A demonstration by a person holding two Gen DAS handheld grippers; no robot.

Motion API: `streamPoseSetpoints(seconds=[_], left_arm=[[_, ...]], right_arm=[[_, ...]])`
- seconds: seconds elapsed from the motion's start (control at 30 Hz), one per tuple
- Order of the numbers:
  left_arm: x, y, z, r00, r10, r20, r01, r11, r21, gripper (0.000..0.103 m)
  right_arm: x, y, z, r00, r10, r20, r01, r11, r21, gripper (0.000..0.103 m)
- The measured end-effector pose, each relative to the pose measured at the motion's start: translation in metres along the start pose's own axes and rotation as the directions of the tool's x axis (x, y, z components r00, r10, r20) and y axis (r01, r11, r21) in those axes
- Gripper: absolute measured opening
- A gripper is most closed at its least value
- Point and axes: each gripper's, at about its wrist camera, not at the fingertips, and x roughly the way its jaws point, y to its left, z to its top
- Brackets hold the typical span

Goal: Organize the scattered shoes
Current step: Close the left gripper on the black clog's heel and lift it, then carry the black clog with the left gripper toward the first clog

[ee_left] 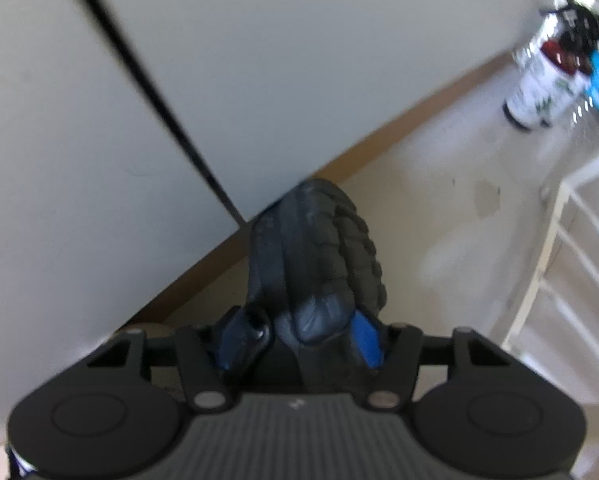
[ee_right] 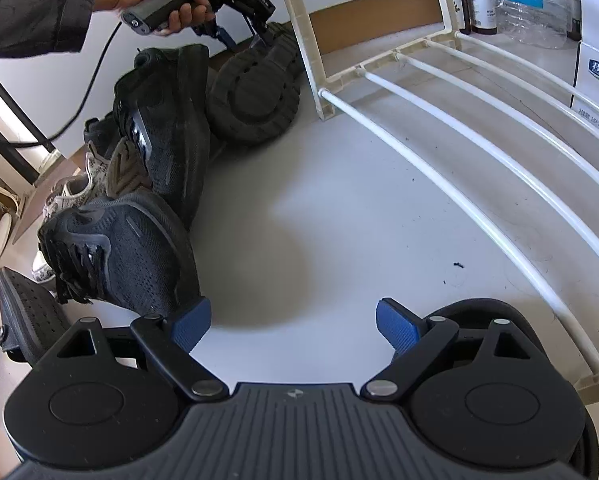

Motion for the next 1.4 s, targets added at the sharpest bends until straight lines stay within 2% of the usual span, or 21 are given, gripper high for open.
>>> streamPoseSetpoints(seconds=[0.03,0.1,0.17,0.33,0.4,0.63,0.77,0.83,0.87,0.9,0.93,1.0,1.07,1.2,1.27,1.33,1.4], left_arm=[[0.001,0.000,0.001,1.000,-0.003,-0.009,0.003,1.000,0.014,0.066],[0.001,0.002,0.004,1.000,0.004,-0.018,-0.003,1.000,0.015,0.079],[0.001,0.005,0.005,1.000,0.015,-0.022,-0.014,1.000,0.013,0.085],[0.000,0.006,0.011,0.999,-0.021,-0.028,0.022,1.000,0.003,0.083],[-0.002,0.004,0.014,0.998,-0.058,-0.031,0.057,0.998,-0.028,0.074],[-0.017,-0.018,0.021,0.992,-0.119,-0.046,0.120,0.993,0.015,0.072],[-0.025,-0.016,0.028,0.993,-0.116,-0.013,0.117,0.993,0.021,0.073],[-0.015,-0.006,0.021,0.994,-0.112,-0.001,0.112,0.994,0.011,0.082],[-0.015,-0.003,0.021,0.996,-0.092,0.002,0.092,0.996,-0.007,0.092],[-0.015,0.000,0.022,0.997,-0.080,0.005,0.081,0.996,-0.024,0.095],[-0.014,0.005,0.022,0.995,-0.098,0.011,0.098,0.995,-0.034,0.094],[-0.012,0.014,0.022,0.991,-0.133,0.021,0.133,0.990,-0.053,0.078],[-0.017,0.018,0.025,0.986,-0.163,0.022,0.164,0.984,-0.070,0.077],[-0.031,0.018,0.028,0.988,-0.148,0.040,0.149,0.988,-0.038,0.071],[-0.033,0.017,0.016,0.987,-0.147,0.063,0.149,0.988,-0.027,0.071],[-0.029,0.019,-0.010,0.986,-0.150,0.075,0.152,0.988,-0.023,0.070],[-0.031,0.023,-0.011,0.984,-0.158,0.080,0.160,0.987,-0.023,0.070]], right_arm=[[0.001,0.000,0.000,1.000,-0.002,-0.003,0.002,1.000,0.001,0.093],[0.002,-0.001,-0.001,1.000,-0.006,-0.008,0.006,1.000,0.003,0.093],[0.002,-0.002,-0.001,1.000,-0.012,-0.012,0.012,1.000,0.002,0.093],[0.002,-0.001,-0.004,1.000,-0.017,-0.014,0.017,1.000,-0.010,0.093],[0.002,-0.001,-0.004,1.000,-0.018,-0.018,0.018,1.000,-0.012,0.093],[0.003,-0.001,-0.004,1.000,-0.015,-0.021,0.015,1.000,-0.004,0.093],[0.001,-0.002,-0.004,1.000,-0.014,-0.019,0.014,1.000,-0.003,0.093],[0.001,-0.002,-0.004,1.000,-0.013,-0.017,0.013,1.000,-0.003,0.093],[0.000,-0.003,-0.004,1.000,-0.013,-0.017,0.013,1.000,-0.002,0.093],[0.000,-0.003,-0.004,1.000,-0.013,-0.016,0.013,1.000,-0.002,0.093],[0.000,-0.003,-0.004,1.000,-0.013,-0.015,0.013,1.000,-0.002,0.093],[-0.001,-0.004,-0.005,1.000,-0.014,-0.014,0.014,1.000,-0.005,0.093],[-0.002,-0.004,-0.006,1.000,-0.016,-0.013,0.016,1.000,-0.009,0.093],[-0.003,-0.004,-0.006,1.000,-0.026,-0.018,0.026,1.000,-0.004,0.093],[-0.004,-0.004,-0.006,0.999,-0.027,-0.020,0.027,1.000,-0.002,0.093],[-0.005,-0.005,-0.005,0.999,-0.029,-0.019,0.029,1.000,-0.004,0.093],[-0.007,-0.006,-0.005,0.999,-0.034,-0.016,0.034,0.999,-0.006,0.093]])
